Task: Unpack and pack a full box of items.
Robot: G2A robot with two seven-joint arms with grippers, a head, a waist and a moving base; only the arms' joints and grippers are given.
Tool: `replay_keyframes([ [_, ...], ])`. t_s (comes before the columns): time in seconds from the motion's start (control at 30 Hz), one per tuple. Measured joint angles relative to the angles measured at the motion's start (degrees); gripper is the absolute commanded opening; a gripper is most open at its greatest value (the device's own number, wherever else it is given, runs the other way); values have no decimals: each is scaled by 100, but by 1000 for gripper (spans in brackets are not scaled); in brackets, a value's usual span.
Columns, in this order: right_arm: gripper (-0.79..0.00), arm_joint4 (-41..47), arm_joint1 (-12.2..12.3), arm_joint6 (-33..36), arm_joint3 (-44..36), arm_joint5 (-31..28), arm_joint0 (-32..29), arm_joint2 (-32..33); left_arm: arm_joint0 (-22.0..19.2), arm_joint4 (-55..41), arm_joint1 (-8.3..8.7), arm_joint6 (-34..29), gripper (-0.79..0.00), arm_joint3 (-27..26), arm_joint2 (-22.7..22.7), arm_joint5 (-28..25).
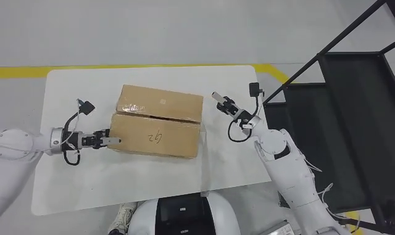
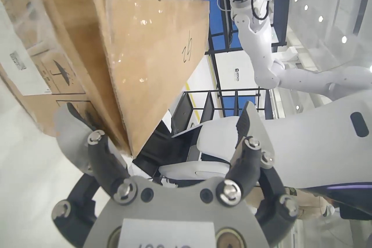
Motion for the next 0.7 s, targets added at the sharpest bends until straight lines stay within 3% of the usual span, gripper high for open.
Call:
replay_keyframes([
  [0.2,0,470,71,444,-433,-393,-683,246,-86,-255,247,-36,0,-324,506,36],
  [0.43,0,827,142,1266,-765,-799,-1027,247,-436,-747,349,-28,0,-350,1034,28],
  [0.7,0,1005,206,1824,-916,-783,-1170,212,-567,-2115,474,-42,0,162,824,42],
])
